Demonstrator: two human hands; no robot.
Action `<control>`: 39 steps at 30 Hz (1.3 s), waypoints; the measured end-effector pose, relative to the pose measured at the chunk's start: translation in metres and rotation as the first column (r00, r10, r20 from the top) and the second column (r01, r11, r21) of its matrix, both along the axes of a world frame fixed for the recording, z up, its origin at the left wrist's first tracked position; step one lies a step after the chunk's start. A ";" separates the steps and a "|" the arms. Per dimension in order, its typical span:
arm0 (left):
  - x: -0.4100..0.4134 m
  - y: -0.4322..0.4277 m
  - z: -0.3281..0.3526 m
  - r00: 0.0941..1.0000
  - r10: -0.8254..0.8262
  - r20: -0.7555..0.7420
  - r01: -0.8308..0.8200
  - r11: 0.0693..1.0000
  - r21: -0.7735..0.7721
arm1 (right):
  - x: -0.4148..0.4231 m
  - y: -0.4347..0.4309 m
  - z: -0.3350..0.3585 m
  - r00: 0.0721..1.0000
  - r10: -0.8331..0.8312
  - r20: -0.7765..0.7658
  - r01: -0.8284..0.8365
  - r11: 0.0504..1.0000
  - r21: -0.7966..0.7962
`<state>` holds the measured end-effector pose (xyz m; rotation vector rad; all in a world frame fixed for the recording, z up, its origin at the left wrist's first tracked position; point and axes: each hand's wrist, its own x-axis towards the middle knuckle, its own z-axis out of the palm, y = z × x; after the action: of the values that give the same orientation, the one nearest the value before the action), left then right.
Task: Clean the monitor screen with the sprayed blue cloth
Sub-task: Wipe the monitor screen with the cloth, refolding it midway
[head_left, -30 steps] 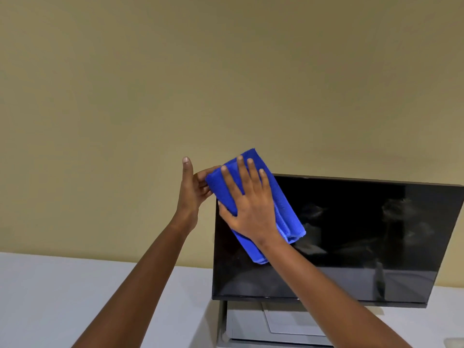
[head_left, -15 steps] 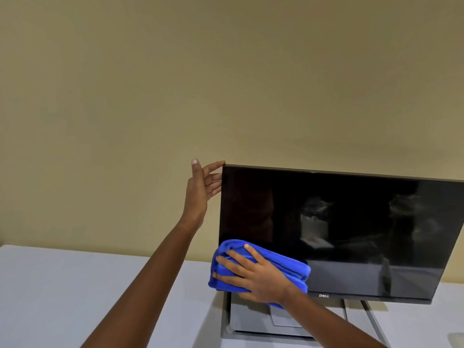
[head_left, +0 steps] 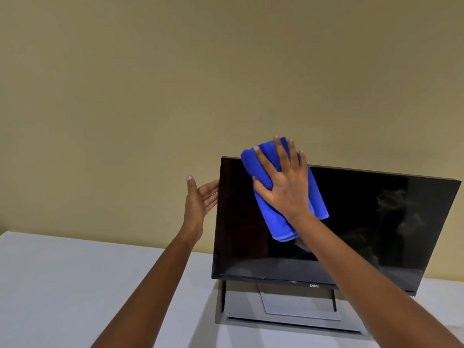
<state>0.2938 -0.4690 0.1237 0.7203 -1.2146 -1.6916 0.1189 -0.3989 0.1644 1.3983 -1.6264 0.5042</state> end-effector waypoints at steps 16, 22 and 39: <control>0.003 0.013 -0.023 0.997 0.071 0.040 -0.072 0.997 0.038 | 0.027 0.054 -0.178 0.848 0.335 -0.411 0.027 0.746 0.665; -0.003 0.019 -0.026 0.988 0.144 0.058 -0.147 0.988 0.044 | -0.001 0.045 -0.102 0.881 0.311 -0.357 -0.120 0.877 0.466; -0.007 0.023 -0.026 0.979 0.195 0.050 -0.198 0.978 0.060 | 0.042 0.029 -0.127 0.919 0.269 -0.290 -0.044 0.799 0.600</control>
<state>0.2869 -0.4458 0.0976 0.8918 -1.0852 -1.5634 0.1609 -0.3703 0.0376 1.9616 -1.4097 -0.1997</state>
